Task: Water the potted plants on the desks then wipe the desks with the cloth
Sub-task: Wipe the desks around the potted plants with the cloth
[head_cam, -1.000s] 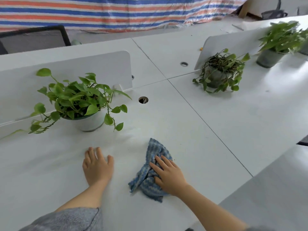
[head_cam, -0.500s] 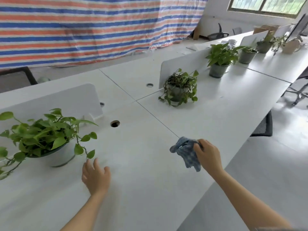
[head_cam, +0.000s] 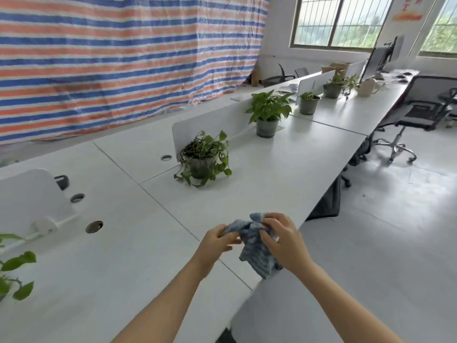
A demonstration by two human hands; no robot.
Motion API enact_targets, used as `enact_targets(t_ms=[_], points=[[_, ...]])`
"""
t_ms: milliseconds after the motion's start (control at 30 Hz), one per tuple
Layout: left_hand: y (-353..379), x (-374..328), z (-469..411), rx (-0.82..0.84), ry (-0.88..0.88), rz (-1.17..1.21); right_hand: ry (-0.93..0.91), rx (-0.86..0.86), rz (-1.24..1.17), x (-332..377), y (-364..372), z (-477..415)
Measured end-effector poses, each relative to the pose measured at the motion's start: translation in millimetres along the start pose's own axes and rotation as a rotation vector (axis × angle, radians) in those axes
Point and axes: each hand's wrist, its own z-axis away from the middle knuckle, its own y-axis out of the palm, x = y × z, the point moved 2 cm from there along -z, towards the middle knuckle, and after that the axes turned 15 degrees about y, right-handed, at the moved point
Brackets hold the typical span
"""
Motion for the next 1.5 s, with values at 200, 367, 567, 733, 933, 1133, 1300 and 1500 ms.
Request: enact_targets(t_ms=[200, 367, 567, 733, 933, 1133, 1300, 1500], points=[[61, -18, -43, -0.083, 0.009, 0.314, 0.098, 0.130, -0.003, -74, -32, 1], [96, -24, -68, -0.036, 0.026, 0.327, 0.243, 0.091, -0.048, -108, -53, -20], [115, -27, -108, 0.056, 0.077, 0.280, 0.289, 0.269, -0.014, -121, -41, -51], [111, -6, -161, -0.067, 0.036, 0.163, 0.410, 0.391, -0.104, -135, -26, -100], [83, 39, -227, -0.237, -0.118, 0.085, 0.487, 0.537, -0.129, -149, -24, -184], [62, 54, -276, -0.343, -0.230, 0.126, 0.612, 0.687, -0.404, -134, -26, -269], [48, 40, -316, -0.431, -0.181, 0.183, 0.527, 0.628, -0.528, -104, -34, -354], [23, 58, -330, -0.575, -0.251, -0.250, 0.396, 0.351, 0.026, -120, 19, -465]])
